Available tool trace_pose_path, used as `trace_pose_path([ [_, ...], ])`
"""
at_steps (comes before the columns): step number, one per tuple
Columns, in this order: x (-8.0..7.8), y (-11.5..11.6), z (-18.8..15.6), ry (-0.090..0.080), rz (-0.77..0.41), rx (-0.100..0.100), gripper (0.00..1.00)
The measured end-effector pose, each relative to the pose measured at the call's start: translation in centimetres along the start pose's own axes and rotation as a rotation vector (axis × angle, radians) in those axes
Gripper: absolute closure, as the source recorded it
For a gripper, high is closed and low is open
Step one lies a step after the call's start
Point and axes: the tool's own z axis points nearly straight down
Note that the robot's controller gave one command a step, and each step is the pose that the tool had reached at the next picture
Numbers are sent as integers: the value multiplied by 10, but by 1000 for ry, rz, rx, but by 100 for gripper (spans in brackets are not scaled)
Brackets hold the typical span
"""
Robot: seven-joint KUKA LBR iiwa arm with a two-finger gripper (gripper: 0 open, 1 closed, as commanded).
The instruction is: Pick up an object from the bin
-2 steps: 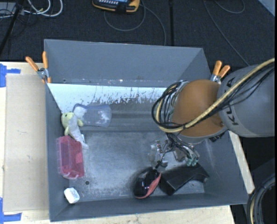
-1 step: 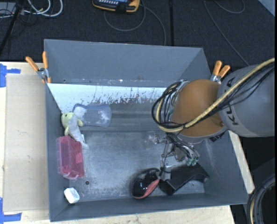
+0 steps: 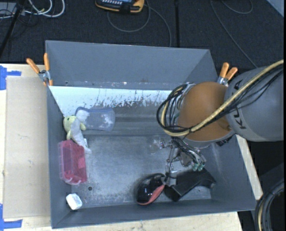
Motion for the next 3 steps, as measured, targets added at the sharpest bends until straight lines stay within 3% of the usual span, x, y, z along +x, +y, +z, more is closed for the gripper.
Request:
trace_pose_path([
  [1,25,-11,20,-6,-58,-2,0],
  [2,40,-5,36,-1,-109,-2,0],
  [3,41,41,47,-3,-214,-3,100],
])
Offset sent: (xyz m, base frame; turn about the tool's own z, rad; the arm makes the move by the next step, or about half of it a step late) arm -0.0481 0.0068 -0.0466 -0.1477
